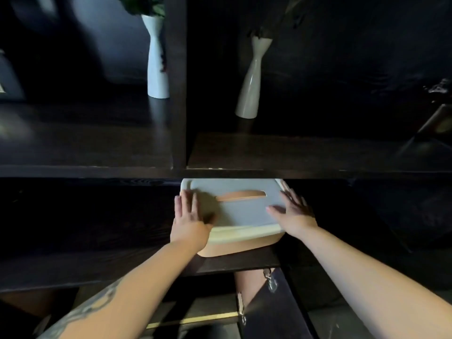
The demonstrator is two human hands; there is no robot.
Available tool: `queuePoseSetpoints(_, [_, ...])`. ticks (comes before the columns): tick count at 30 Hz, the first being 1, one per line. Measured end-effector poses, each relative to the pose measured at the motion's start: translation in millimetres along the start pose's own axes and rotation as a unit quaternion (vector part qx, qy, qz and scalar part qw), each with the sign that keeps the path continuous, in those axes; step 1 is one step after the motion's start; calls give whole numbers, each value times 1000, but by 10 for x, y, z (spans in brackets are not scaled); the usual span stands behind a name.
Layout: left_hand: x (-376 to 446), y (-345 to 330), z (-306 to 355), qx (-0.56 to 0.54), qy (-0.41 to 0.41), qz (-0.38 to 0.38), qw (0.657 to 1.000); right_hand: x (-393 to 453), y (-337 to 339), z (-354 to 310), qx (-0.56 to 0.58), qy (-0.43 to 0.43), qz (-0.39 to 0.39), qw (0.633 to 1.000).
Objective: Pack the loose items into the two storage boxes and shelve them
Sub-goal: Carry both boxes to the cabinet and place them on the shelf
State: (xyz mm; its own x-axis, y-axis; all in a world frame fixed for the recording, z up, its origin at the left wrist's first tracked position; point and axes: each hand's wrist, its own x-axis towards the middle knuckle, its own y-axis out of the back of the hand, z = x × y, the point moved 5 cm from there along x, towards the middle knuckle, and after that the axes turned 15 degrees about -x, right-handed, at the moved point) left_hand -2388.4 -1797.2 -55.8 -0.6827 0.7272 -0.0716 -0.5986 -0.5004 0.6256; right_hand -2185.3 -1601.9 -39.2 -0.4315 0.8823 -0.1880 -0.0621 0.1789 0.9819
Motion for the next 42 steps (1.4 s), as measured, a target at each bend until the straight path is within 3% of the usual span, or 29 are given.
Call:
queuePoseSetpoints(3, [157, 24, -102, -64, 66, 35, 995, 263, -26, 6, 127, 4, 2, 992])
queuePoseSetpoints(6, [190, 30, -121, -114, 63, 39, 991, 370, -89, 17, 249, -29, 41, 967])
queuePoseSetpoints(10, [164, 56, -156, -233, 55, 51, 970, 382, -108, 20, 385, -68, 22, 920])
queuePoseSetpoints(15, [-9, 336, -312, -291, 90, 33, 952, -115, -178, 37, 355, -94, 14, 930])
queuePoseSetpoints(19, [-540, 665, -527, -224, 82, 36, 970, -770, -310, -129, 392, -73, 45, 916])
queuePoseSetpoints(28, [-2090, 1141, -1257, -237, 75, 187, 950, -2137, -799, -536, 450, -62, 67, 889])
queuePoseSetpoints(32, [-2447, 1217, -1604, -228, 79, 210, 948, -2502, -1104, -665, 447, -56, 83, 889])
queuePoseSetpoints(37, [-2713, 1004, -2215, -237, 160, 197, 938, -2668, -1723, -731, 412, -60, 17, 909])
queuePoseSetpoints(42, [-2783, 386, -2797, -245, 148, 177, 942, -2554, -2624, -698, 374, -79, -36, 923])
